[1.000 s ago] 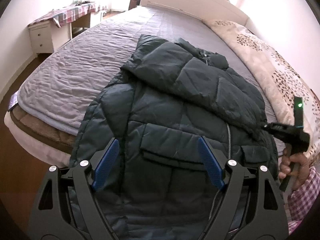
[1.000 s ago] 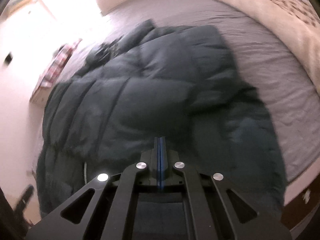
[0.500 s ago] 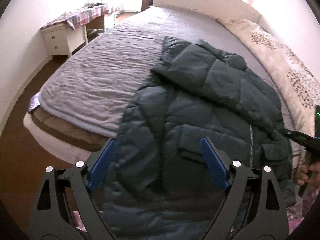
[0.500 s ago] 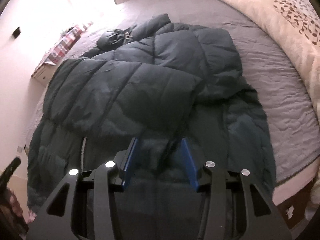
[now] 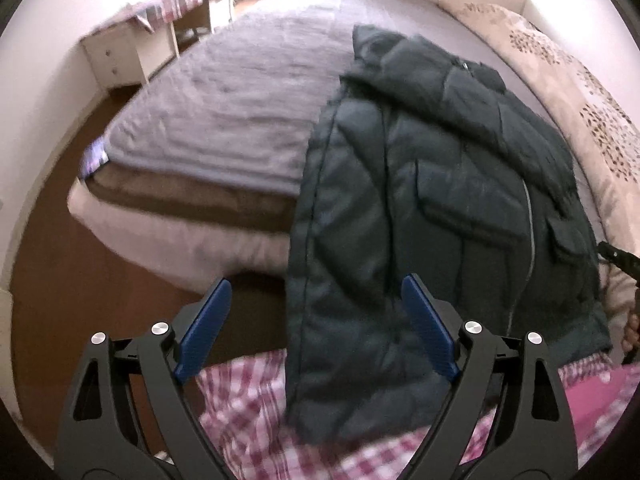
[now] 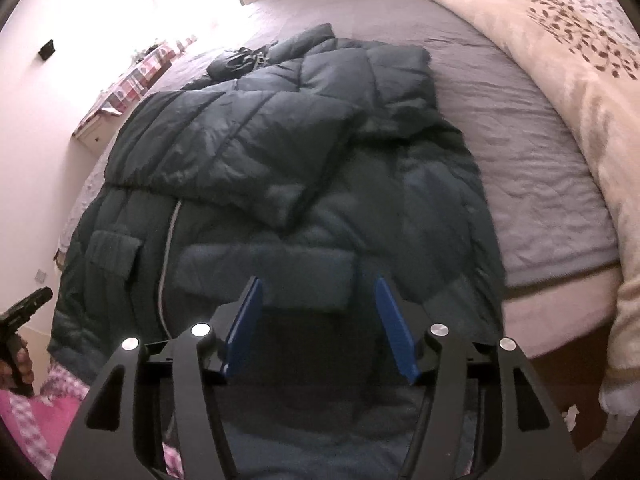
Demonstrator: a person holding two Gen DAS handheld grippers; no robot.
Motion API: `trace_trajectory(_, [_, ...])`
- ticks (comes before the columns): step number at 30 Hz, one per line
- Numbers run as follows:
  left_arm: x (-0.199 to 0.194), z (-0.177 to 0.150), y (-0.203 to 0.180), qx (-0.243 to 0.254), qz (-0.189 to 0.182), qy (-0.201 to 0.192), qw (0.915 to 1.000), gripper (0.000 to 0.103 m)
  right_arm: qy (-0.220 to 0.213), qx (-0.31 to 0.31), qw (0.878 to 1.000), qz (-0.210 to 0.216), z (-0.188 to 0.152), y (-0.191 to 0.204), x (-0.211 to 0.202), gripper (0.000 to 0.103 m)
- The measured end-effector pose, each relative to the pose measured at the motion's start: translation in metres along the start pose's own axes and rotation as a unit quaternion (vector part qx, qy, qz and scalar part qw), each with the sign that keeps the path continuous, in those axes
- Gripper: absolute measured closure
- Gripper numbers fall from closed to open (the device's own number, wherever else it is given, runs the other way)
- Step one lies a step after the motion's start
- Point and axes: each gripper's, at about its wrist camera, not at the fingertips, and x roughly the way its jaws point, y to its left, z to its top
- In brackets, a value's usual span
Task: Fold large clothes
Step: 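Grasp the jacket hem with the left gripper and lift it toward the collar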
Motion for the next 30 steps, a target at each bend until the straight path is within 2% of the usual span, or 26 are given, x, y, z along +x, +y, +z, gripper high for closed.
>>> trace_trajectory(4, [0.006,-0.015,0.012,-0.031,-0.034,0.024,0.9986,0.019,-0.006,0.033,0.999,-0.005,-0.017,-0.026,-0.016,0.039])
trace_trajectory(8, [0.014,-0.023,0.020,-0.060,-0.063,0.043,0.9953,0.033,-0.013,0.089,0.996,0.003,-0.036,-0.055,-0.029,0.038])
trace_trajectory(10, [0.016,-0.027,0.019,-0.062,-0.080,0.048,0.9937,0.043,-0.016,0.114,0.993,0.004,-0.046,-0.068,-0.035,0.038])
trace_trajectory(12, [0.018,-0.030,0.015,-0.055,-0.090,0.053,0.9930,0.049,-0.019,0.125,0.992,0.002,-0.055,-0.075,-0.039,0.038])
trace_trajectory(16, [0.024,-0.035,0.008,-0.044,-0.104,0.071,0.9911,0.050,-0.026,0.131,0.991,0.013,-0.070,-0.079,-0.050,0.037])
trace_trajectory(18, [0.032,-0.036,0.009,-0.050,-0.110,0.087,0.9889,0.057,-0.028,0.131,0.991,0.017,-0.075,-0.080,-0.055,0.033])
trace_trajectory(20, [0.037,-0.037,0.013,-0.063,-0.117,0.093,0.9866,0.070,-0.031,0.132,0.990,0.021,-0.082,-0.083,-0.061,0.032])
trace_trajectory(24, [0.032,-0.040,0.012,-0.068,-0.133,0.074,0.9860,0.087,-0.035,0.149,0.988,0.028,-0.096,-0.092,-0.071,0.027])
trace_trajectory(30, [0.025,-0.037,0.001,-0.052,-0.129,0.060,0.9885,0.089,0.008,0.188,0.979,0.084,-0.116,-0.104,-0.059,0.027])
